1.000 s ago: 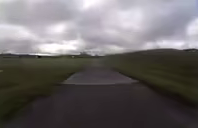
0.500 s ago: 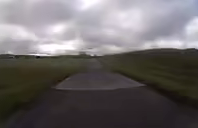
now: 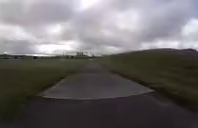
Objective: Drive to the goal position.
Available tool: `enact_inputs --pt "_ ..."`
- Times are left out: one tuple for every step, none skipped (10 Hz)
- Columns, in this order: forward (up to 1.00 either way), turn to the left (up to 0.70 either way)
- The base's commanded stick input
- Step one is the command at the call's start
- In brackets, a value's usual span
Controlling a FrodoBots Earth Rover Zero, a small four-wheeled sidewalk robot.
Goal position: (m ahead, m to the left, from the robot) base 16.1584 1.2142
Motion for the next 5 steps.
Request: enact_inputs --pt "1.00 0.00" --pt "1.00 0.00" --pt "1.00 0.00" --pt "1.00 0.00" --pt "1.00 0.00"
